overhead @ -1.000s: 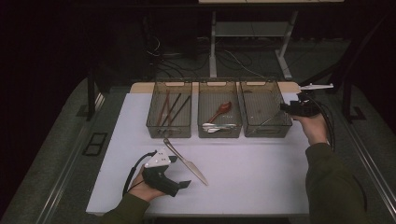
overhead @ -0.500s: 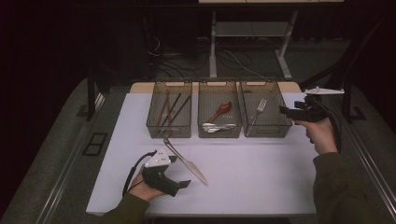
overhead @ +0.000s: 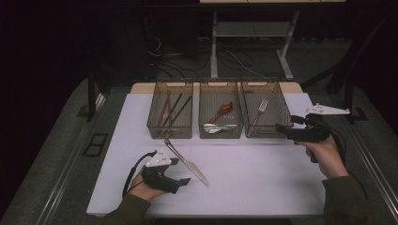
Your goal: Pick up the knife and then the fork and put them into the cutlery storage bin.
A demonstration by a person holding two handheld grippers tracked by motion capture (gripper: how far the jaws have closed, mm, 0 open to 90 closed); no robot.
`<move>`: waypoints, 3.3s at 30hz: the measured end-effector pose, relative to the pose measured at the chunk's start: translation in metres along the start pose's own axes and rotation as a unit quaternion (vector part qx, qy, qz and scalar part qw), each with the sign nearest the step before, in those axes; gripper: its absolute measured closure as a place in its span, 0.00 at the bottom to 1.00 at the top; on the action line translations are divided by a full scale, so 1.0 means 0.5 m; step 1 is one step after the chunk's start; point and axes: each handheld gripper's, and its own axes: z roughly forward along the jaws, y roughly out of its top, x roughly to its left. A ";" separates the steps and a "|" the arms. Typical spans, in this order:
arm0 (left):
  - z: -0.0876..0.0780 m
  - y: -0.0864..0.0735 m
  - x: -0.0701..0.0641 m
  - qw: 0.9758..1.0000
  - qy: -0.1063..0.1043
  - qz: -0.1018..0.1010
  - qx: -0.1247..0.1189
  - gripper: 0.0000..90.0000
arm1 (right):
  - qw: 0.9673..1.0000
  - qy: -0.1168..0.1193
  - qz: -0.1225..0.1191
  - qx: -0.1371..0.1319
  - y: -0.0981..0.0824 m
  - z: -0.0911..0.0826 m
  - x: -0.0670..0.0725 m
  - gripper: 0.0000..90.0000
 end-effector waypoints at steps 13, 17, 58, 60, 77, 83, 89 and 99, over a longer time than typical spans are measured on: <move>-0.018 0.006 0.010 1.000 0.003 -0.008 0.010 0.73 | 0.999 0.003 -0.029 -0.020 -0.116 -0.015 0.078 0.18; -0.019 0.011 0.013 1.000 0.001 -0.006 0.017 0.87 | 0.999 0.017 -0.033 -0.015 -0.142 -0.018 0.101 0.18; 0.062 0.059 0.152 0.985 0.117 0.008 0.128 1.00 | 0.998 0.035 -0.058 0.017 -0.189 -0.011 0.136 0.18; 0.055 0.055 0.151 0.985 0.115 0.003 0.129 1.00 | 0.998 0.035 -0.058 0.017 -0.189 -0.010 0.135 0.18; 0.011 0.025 0.107 0.986 0.078 0.013 0.146 1.00 | 0.998 0.032 -0.061 0.016 -0.188 -0.012 0.135 0.18; 0.004 0.020 0.091 0.986 0.069 0.016 0.154 1.00 | 0.998 0.031 -0.060 0.015 -0.187 -0.013 0.134 0.18; 0.002 0.023 0.089 0.988 0.067 0.008 0.138 0.99 | 0.998 0.032 -0.060 0.015 -0.187 -0.013 0.136 0.18; 0.022 0.040 0.074 0.994 0.057 -0.006 0.091 0.85 | 0.997 0.032 -0.063 0.015 -0.187 -0.010 0.138 0.18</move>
